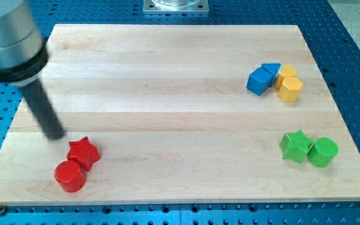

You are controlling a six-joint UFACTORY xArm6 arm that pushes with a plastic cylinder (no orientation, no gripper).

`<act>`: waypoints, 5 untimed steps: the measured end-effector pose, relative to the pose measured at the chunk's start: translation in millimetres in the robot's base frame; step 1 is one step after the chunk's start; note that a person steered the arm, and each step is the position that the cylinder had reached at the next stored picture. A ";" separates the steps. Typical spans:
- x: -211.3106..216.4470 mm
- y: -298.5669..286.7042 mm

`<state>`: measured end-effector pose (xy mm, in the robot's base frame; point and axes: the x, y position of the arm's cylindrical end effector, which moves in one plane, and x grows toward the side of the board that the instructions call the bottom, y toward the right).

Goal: Separate the red circle from the red star

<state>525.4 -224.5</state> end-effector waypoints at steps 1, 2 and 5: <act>46.4 6.4; 62.2 43.7; 79.8 145.1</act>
